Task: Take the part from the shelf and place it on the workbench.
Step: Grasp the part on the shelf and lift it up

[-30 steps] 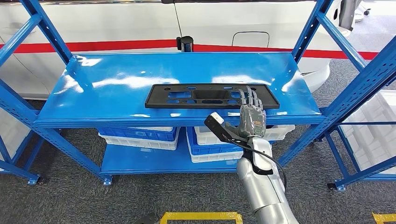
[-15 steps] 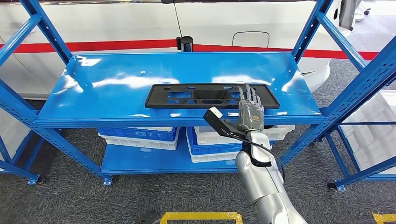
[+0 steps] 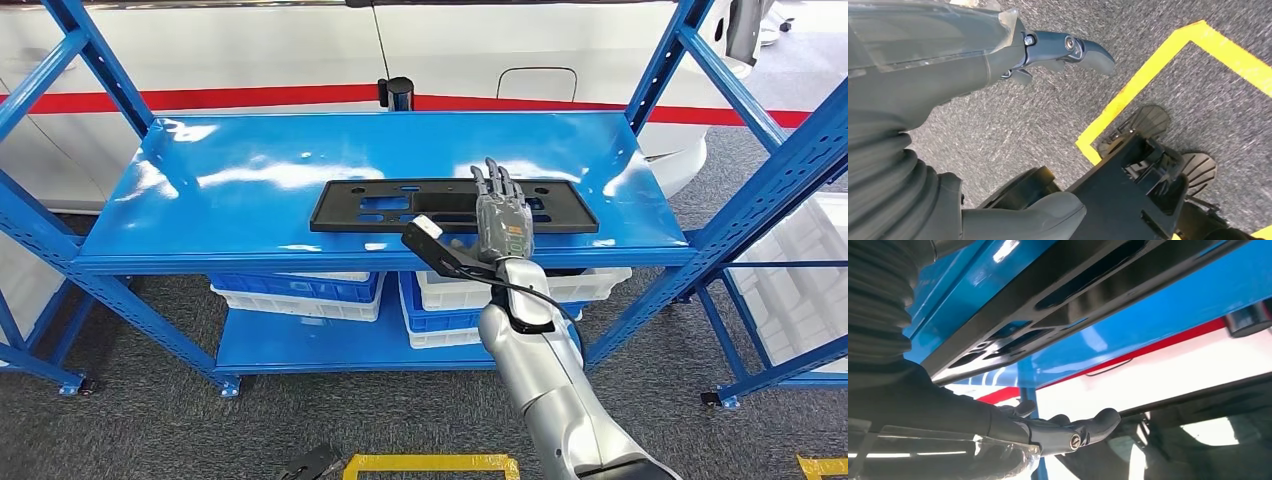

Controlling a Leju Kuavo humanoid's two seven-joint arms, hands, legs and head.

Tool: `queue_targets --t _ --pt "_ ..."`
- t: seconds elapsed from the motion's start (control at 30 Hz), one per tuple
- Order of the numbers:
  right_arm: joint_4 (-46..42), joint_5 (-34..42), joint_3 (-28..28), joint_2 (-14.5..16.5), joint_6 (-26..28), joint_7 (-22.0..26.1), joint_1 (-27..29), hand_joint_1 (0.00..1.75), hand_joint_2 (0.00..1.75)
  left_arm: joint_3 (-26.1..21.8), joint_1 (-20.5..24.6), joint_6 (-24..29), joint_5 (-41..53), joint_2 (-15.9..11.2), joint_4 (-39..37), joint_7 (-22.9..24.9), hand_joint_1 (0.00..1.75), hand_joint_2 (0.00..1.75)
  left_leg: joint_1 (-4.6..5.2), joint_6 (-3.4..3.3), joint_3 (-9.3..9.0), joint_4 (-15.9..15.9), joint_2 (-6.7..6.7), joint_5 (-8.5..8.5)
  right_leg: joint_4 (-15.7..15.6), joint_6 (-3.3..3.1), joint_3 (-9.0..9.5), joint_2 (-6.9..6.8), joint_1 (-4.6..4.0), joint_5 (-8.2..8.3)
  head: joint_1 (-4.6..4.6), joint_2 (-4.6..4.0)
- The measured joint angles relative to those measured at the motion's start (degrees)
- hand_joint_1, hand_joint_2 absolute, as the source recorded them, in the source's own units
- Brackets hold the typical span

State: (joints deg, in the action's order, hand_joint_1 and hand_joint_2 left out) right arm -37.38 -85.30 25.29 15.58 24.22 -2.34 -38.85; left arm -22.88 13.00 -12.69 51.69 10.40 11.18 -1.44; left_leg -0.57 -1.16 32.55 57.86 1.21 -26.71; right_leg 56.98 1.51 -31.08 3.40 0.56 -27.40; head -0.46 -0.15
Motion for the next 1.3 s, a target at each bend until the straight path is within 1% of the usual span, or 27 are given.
queue_targets --t 0.33,0.6,1.1,1.23,1.3 --pt "5.7 0.5 0.8 1.8 0.0 0.1 -2.1 0.0 1.75 -1.1 -0.1 1.2 -1.3 0.3 -0.1 -0.3 0.0 1.75 0.0 -0.01 0.02 0.0 0.0 0.01 0.0 0.0 0.0 0.0 0.0 0.0 0.01 0.0" --pt "8.7 1.0 1.2 2.0 0.0 -0.1 -2.6 0.0 1.75 -1.6 -0.1 1.4 -1.4 0.4 -0.1 -0.4 0.0 1.75 0.0 -0.01 0.02 0.0 0.0 0.01 0.0 0.0 0.0 0.0 0.0 0.0 0.01 0.0" --pt "11.2 1.6 1.5 2.1 -0.1 -0.3 -3.4 0.0 1.75 -2.1 -0.2 1.4 -1.7 0.4 -0.2 -0.5 0.0 1.75 0.0 -0.01 0.02 0.0 0.0 0.01 0.0 0.0 0.0 0.0 0.0 0.0 0.01 0.0" --pt "11.6 1.6 1.5 2.4 -0.1 -0.3 -3.8 0.0 0.0 -2.7 -0.2 1.9 -2.3 0.4 -0.2 -0.5 0.0 1.75 0.0 -0.01 0.02 0.0 0.0 0.01 0.0 0.0 -0.01 0.0 0.0 0.0 0.0 0.0" --pt "11.8 1.6 1.6 2.7 -0.2 -0.3 -4.2 0.0 0.0 -3.0 -0.2 2.1 -2.5 0.4 -0.2 -0.5 0.0 1.75 0.0 -0.01 0.02 0.0 0.0 0.01 0.0 0.0 -0.01 0.0 0.0 0.0 0.0 0.0"
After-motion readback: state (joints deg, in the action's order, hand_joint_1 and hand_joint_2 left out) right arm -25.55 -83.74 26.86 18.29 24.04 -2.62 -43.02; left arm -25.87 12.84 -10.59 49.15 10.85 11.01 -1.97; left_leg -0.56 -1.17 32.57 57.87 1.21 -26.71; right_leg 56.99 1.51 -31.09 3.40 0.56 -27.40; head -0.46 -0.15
